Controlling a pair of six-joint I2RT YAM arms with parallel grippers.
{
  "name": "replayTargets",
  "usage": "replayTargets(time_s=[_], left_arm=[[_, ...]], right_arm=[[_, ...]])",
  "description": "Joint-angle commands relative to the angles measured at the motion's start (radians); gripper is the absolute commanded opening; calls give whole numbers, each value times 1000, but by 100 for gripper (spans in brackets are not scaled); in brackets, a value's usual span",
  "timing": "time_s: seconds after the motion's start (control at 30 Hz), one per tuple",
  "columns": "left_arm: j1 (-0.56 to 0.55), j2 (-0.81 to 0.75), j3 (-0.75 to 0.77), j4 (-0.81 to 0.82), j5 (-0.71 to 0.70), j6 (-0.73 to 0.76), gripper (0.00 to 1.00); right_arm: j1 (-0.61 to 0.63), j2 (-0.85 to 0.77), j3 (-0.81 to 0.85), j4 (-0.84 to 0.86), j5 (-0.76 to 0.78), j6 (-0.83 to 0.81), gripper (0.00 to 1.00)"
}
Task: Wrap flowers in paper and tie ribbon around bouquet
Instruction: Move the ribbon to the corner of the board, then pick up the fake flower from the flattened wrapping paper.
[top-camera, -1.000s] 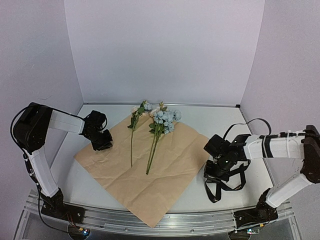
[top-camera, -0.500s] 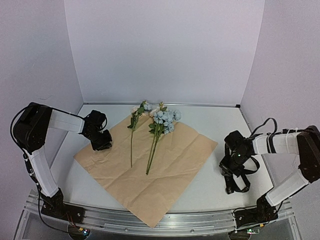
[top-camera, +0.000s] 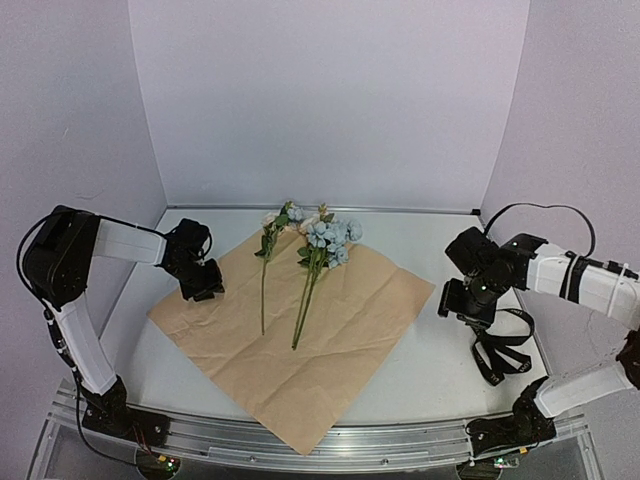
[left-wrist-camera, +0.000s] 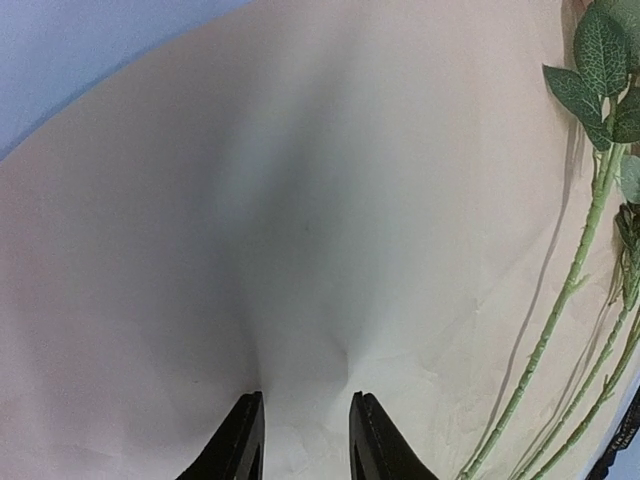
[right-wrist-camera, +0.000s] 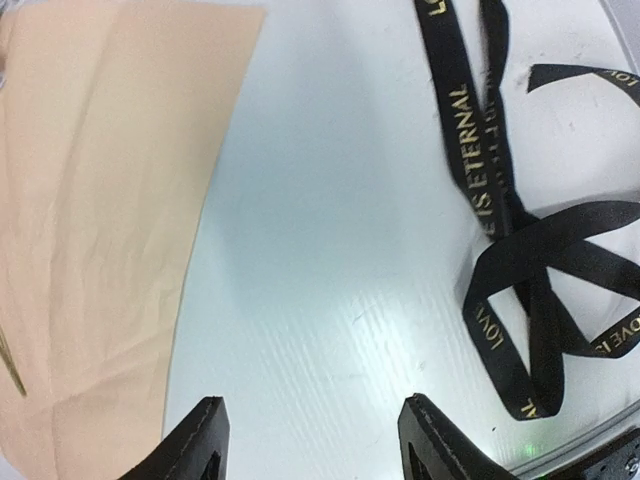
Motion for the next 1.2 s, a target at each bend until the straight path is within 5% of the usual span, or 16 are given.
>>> replayTargets(time_s=[0.0, 0.23, 0.7, 1.0, 1.17], left_arm=[[-6, -86, 26, 12, 61, 44, 40], [-132, -94, 133, 14, 68, 83, 55], [-228, 364, 604, -131, -268, 149, 60], [-234, 434, 662, -120, -313, 180, 44], [-235, 417, 646, -71, -304, 197, 14]], right_arm=[[135, -17, -20, -55, -12, 26, 69], [216, 46, -104, 196, -165, 88, 76], [157, 359, -16, 405, -196, 101, 77], [155, 410, -15, 432, -207, 105, 73], [154, 421, -17, 435, -206, 105, 69]])
